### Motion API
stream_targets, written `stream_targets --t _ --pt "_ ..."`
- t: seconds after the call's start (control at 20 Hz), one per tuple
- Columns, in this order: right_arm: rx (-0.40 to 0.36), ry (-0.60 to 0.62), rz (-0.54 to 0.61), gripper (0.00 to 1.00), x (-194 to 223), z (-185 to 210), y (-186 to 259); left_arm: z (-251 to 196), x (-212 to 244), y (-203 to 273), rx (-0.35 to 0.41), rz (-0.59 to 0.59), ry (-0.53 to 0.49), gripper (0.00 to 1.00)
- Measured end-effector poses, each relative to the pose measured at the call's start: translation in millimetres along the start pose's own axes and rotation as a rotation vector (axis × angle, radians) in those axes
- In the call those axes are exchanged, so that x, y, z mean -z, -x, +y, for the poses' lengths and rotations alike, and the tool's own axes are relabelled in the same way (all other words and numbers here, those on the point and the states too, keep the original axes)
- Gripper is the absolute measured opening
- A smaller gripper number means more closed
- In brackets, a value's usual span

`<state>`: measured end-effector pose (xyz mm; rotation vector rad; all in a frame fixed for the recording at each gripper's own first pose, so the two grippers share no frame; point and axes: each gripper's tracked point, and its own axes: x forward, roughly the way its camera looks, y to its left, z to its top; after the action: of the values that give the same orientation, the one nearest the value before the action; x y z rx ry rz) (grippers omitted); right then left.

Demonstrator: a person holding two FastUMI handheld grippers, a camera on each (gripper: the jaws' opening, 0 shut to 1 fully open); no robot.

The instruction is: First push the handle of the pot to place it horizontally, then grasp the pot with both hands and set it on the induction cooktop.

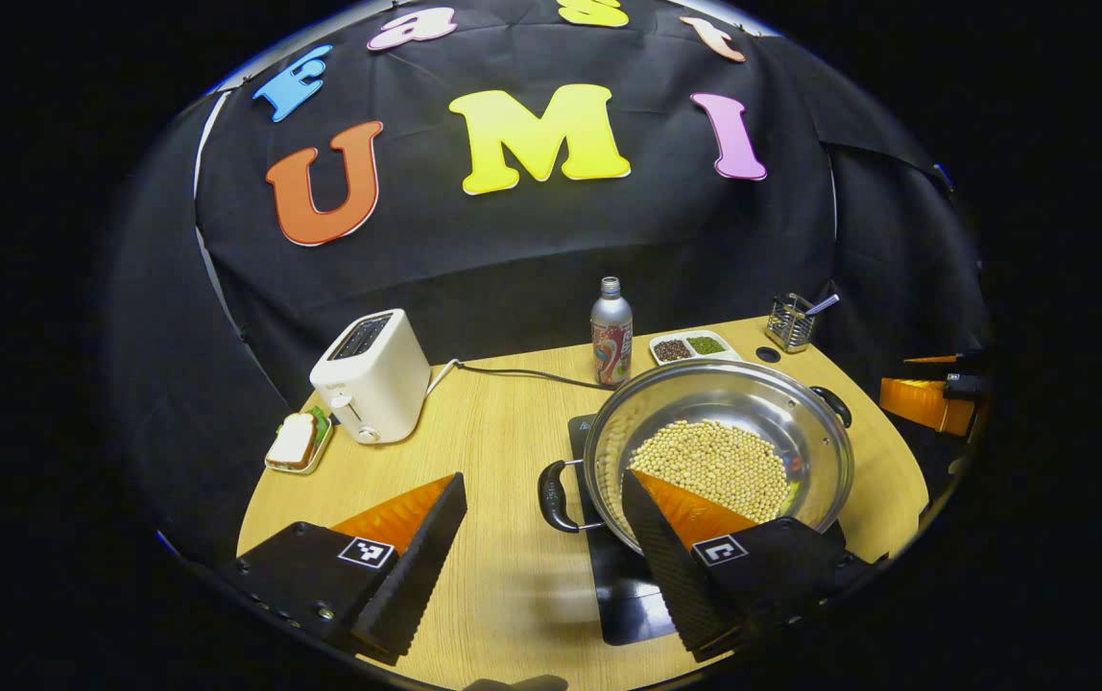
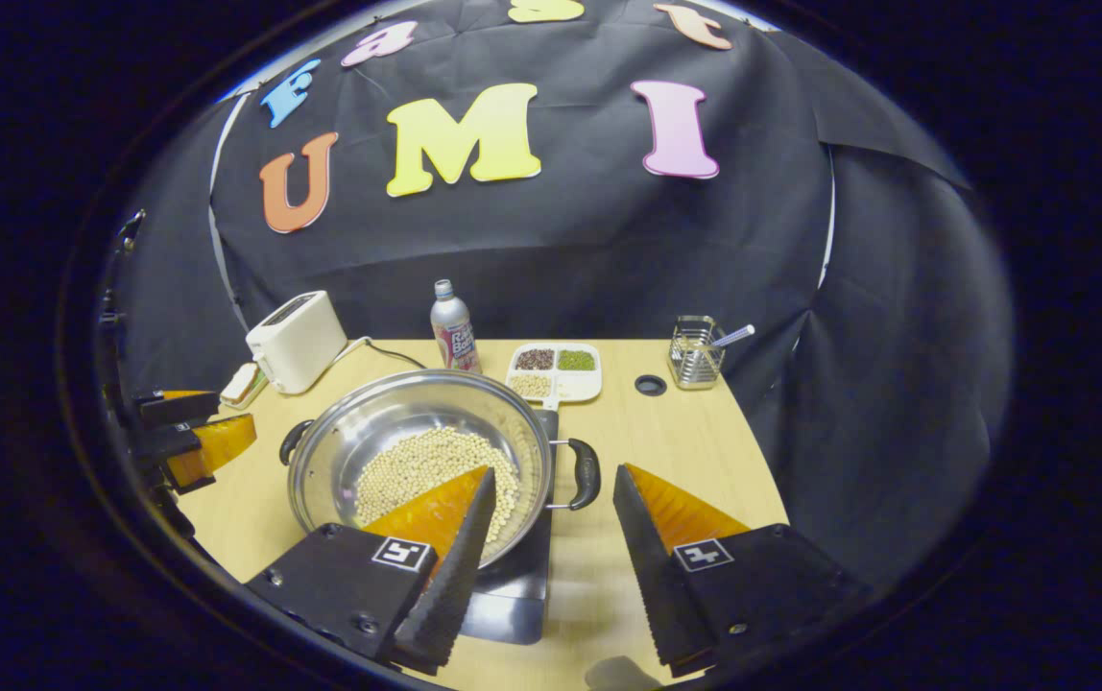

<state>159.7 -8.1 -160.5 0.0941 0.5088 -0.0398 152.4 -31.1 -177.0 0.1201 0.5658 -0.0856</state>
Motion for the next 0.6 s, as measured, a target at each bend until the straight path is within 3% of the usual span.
stream_targets --t 0.5,0.6 --pt "0.022 0.061 -0.245 0.79 -74 25 103 27 -66 89 0.007 -0.246 0.010 0.97" --pt "0.021 0.063 -0.305 0.92 -93 31 127 41 -81 112 -0.008 -0.294 0.018 0.97"
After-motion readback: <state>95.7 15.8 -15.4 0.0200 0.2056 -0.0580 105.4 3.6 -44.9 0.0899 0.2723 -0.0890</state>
